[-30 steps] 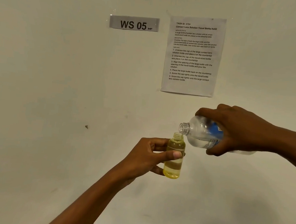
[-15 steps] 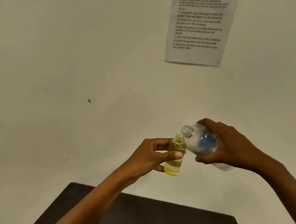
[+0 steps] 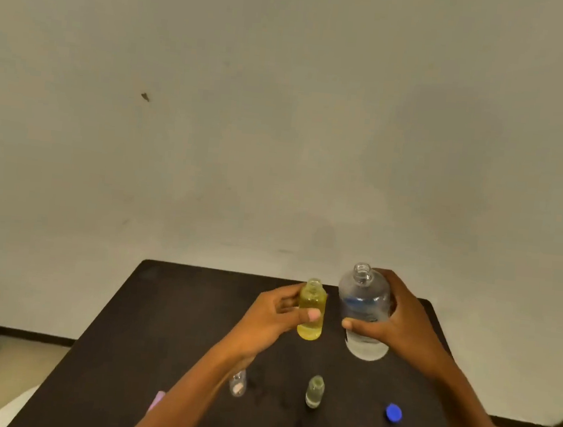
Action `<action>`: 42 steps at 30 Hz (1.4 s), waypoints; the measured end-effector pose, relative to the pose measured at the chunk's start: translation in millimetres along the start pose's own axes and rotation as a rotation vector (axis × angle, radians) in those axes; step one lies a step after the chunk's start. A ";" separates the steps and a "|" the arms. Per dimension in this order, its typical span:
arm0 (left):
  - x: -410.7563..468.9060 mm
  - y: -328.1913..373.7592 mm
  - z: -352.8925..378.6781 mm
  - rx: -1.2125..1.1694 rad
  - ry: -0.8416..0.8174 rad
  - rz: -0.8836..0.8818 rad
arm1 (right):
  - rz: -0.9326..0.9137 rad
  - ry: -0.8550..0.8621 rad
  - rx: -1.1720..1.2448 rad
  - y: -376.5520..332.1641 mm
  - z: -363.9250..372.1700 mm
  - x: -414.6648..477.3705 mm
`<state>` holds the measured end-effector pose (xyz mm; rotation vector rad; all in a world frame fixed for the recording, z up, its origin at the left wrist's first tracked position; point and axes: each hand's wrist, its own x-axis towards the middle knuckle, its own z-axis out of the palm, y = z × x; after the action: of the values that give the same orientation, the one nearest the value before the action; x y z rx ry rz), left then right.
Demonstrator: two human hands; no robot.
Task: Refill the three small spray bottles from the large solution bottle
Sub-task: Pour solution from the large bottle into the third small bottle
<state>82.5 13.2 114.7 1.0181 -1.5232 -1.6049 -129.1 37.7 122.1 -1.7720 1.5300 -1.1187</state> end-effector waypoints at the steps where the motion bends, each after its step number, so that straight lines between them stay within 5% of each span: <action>1: -1.8 -12.2 -0.1 -0.004 0.032 0.000 | 0.037 0.003 0.035 10.3 6.9 -7.0; 16: -14.6 -197.7 21.4 0.024 0.455 -0.281 | 0.526 0.246 0.207 152.7 100.6 -70.7; 21: -3.4 -218.7 24.6 0.111 0.432 -0.284 | 0.574 0.397 0.276 156.2 118.1 -83.9; 42: 28.0 -237.1 16.5 0.138 0.402 -0.305 | 0.586 0.297 0.254 163.8 123.6 -83.3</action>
<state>62.9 12.9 -123.8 1.6050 -1.2583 -1.3890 -110.1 69.9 -96.2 -0.9235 1.8177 -1.2260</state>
